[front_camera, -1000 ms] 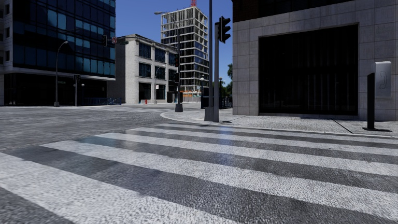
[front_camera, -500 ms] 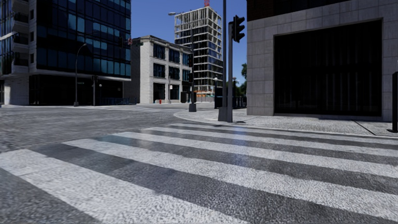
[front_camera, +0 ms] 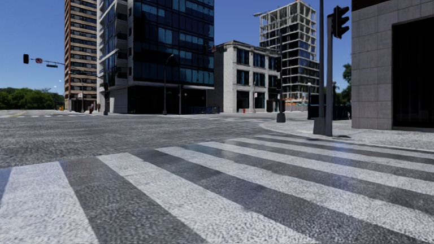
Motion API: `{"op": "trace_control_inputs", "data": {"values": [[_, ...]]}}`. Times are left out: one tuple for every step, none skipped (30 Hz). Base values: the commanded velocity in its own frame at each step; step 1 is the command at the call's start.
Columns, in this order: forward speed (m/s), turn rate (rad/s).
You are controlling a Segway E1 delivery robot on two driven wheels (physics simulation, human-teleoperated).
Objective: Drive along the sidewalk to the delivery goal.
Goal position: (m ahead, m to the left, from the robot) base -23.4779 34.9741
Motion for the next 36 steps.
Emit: {"op": "trace_control_inputs", "data": {"values": [[0.15,0.78],[0.15,0.78],[0.20,0.78],[0.23,0.78],[0.23,0.78],[0.26,0.79],[0.29,0.80],[0.33,0.82],[0.33,0.82],[0.39,0.83],[0.46,0.89],[0.50,0.92],[0.50,0.92],[0.55,0.92],[0.61,0.93],[0.63,0.93],[0.63,0.93],[0.64,0.93],[0.66,0.94],[0.66,0.94],[0.69,0.94],[0.73,0.95],[0.77,0.96],[0.81,0.97],[0.81,0.97],[0.87,0.97],[0.88,0.97],[0.88,0.97],[0.89,0.97],[0.89,0.97],[0.89,0.97],[0.89,0.97],[0.90,0.98],[0.90,0.98],[0.92,0.98],[0.92,0.98]]}}
